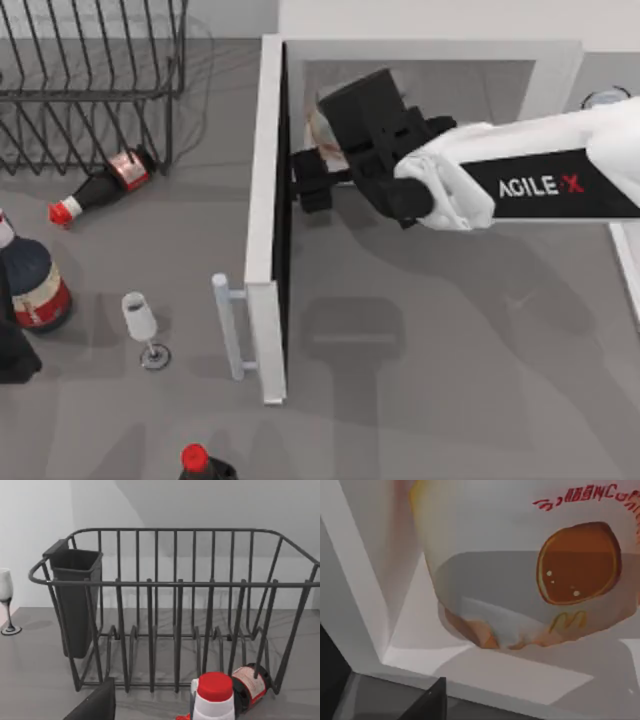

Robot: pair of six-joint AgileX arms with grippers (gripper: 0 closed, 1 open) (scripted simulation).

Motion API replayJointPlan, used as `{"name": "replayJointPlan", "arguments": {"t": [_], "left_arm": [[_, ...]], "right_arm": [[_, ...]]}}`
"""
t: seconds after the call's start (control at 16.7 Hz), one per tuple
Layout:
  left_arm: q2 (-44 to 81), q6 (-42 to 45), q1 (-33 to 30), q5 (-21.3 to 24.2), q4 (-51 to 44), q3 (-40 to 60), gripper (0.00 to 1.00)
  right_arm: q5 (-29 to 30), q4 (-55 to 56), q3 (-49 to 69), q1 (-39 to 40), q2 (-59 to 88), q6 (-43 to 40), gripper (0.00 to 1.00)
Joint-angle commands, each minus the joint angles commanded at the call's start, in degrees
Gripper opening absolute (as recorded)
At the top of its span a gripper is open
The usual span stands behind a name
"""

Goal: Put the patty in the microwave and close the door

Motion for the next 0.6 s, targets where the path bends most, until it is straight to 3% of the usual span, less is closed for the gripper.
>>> {"name": "replayJointPlan", "arguments": {"t": [0.6], "left_arm": [[0.0, 0.0, 0.0, 0.0, 0.0, 0.0, 1.0]], "right_arm": [[7.4, 3.5, -21.5, 8.4, -13.2, 7.3, 1.0]]}}
